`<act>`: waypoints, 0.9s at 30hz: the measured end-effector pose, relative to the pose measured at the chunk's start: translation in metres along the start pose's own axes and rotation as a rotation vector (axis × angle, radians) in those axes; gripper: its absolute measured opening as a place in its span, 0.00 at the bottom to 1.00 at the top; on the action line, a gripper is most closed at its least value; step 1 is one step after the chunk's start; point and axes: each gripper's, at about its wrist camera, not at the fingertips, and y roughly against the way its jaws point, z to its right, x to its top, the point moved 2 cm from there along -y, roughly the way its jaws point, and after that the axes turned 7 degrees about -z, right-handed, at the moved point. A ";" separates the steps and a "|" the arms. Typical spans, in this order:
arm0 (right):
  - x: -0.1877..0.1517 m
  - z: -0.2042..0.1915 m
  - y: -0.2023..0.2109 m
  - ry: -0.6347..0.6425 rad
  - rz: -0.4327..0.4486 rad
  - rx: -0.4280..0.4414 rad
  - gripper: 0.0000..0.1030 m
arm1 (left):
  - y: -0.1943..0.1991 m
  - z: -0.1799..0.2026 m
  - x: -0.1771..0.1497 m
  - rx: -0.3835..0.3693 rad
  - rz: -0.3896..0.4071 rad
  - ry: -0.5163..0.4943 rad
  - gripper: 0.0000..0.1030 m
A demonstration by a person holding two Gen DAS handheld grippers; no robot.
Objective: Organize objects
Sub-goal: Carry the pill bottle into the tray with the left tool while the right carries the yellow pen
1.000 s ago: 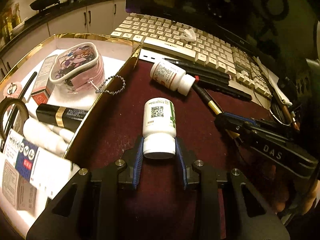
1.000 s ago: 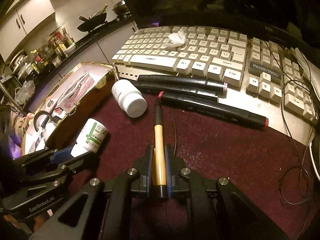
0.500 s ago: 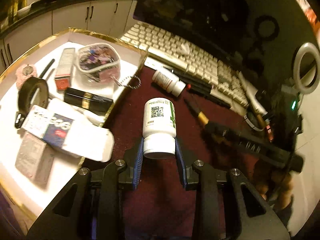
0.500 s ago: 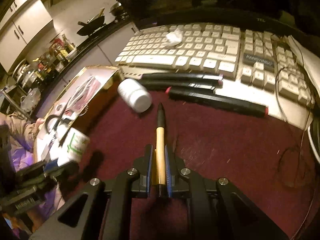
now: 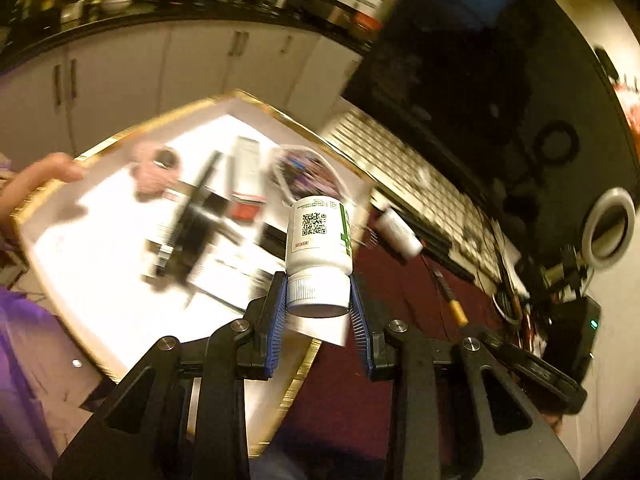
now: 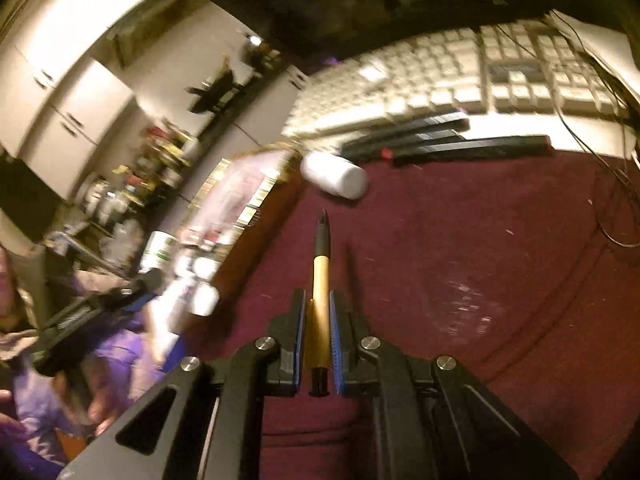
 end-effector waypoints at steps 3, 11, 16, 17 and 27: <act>0.006 -0.025 0.001 0.047 0.019 0.040 0.09 | 0.010 -0.016 0.007 0.029 0.030 0.028 0.29; 0.024 -0.087 -0.044 0.192 -0.039 0.066 0.09 | 0.014 -0.059 0.017 0.127 0.054 0.080 0.29; 0.033 -0.113 -0.091 0.257 -0.093 0.051 0.09 | 0.002 -0.081 0.020 0.155 0.048 0.096 0.29; 0.035 -0.117 -0.101 0.263 -0.104 0.046 0.09 | -0.001 -0.084 0.020 0.162 0.039 0.101 0.29; 0.045 -0.127 -0.155 0.290 -0.140 0.011 0.09 | -0.023 -0.090 0.020 0.259 -0.044 0.080 0.29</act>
